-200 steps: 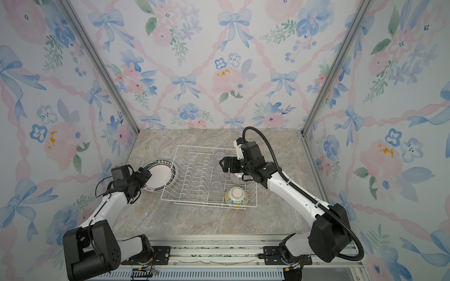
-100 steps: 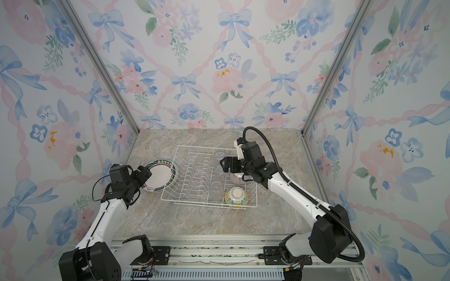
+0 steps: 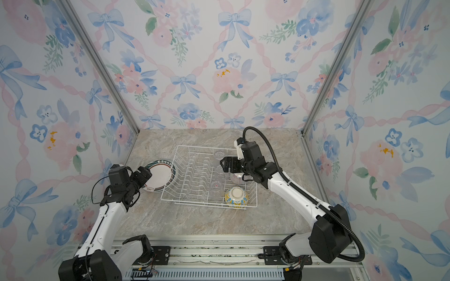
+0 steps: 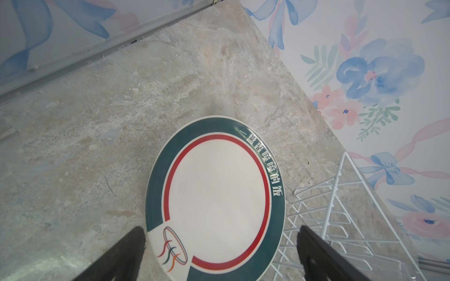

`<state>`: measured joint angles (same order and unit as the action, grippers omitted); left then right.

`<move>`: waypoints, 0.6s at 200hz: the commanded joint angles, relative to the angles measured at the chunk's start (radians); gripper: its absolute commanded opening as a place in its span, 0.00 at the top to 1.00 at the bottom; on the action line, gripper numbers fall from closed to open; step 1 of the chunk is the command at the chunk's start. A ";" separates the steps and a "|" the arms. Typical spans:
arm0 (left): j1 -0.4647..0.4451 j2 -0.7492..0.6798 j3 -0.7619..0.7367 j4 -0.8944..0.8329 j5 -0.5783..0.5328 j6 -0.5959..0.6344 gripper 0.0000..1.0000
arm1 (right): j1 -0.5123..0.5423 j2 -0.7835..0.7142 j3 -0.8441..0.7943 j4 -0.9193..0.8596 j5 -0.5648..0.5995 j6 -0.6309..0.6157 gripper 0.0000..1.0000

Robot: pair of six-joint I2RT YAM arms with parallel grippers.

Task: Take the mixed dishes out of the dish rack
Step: 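Open the left gripper off the green-rimmed plate and lift away, then grasp a clear cup in the rack with the right gripper while the left approaches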

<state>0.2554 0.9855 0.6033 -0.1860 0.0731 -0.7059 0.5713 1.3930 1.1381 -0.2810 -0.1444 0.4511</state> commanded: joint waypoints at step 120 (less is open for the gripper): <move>-0.051 -0.107 0.025 -0.026 0.081 -0.024 0.02 | 0.019 0.325 0.301 -0.204 0.077 -0.105 0.03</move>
<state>0.2321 0.9085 0.6041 -0.1902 0.1173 -0.7086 0.5777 1.6535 1.3643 -0.4465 -0.0841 0.3744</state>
